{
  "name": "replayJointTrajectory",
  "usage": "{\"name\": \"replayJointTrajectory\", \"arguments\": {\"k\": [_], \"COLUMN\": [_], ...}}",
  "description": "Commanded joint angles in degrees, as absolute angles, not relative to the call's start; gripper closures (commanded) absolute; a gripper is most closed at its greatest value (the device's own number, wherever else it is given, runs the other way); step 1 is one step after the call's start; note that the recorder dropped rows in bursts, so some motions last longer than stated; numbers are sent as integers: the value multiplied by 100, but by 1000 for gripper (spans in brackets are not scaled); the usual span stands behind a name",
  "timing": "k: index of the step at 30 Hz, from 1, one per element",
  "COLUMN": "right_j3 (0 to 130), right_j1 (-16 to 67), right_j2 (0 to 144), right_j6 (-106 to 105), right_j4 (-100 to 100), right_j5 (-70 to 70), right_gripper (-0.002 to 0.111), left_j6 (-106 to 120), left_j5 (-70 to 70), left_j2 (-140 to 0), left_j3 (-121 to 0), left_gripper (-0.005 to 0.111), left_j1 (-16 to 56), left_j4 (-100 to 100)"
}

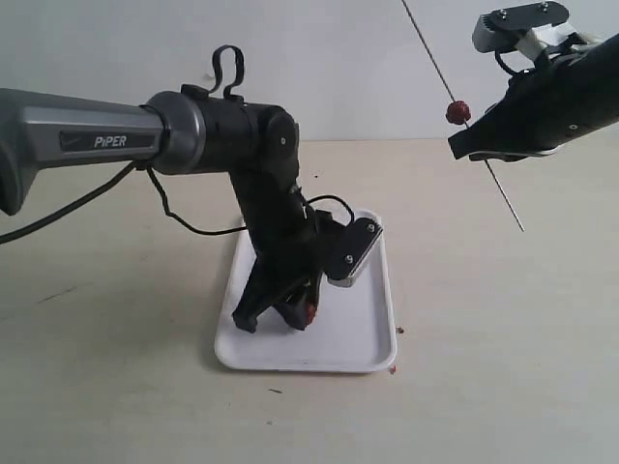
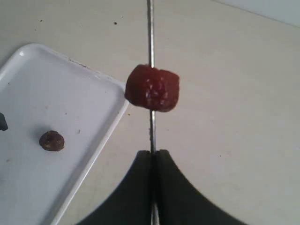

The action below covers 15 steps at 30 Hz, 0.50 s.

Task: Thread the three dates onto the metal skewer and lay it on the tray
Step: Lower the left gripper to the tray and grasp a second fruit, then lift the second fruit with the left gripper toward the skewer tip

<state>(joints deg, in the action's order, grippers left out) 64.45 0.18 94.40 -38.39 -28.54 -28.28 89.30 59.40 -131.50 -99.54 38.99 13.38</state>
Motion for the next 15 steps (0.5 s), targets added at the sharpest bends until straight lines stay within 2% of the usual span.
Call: {"name": "replayJointTrajectory", "arguments": {"k": [1,11,15], "right_j3": [6438,6438,6438], "right_j1": [-10,-113,-141], "right_j2": [9449,9860,9962], "right_j6": [-3884,-3524,-3587], "right_j4": [-2666,-2288,-2426], "right_j5": [-2761,-2663,-2880], "right_gripper": [108,108,108], "left_j6": [8820,7892,6387], "left_j5": [5955,5031,4351], "left_j2": [-12766,-12559,-12569], "left_j3": [-10141,-10692,-10692], "left_gripper": [79,79,79], "left_j1": [3720,2693,2382], "left_j4": [2278,6900,8209]}}
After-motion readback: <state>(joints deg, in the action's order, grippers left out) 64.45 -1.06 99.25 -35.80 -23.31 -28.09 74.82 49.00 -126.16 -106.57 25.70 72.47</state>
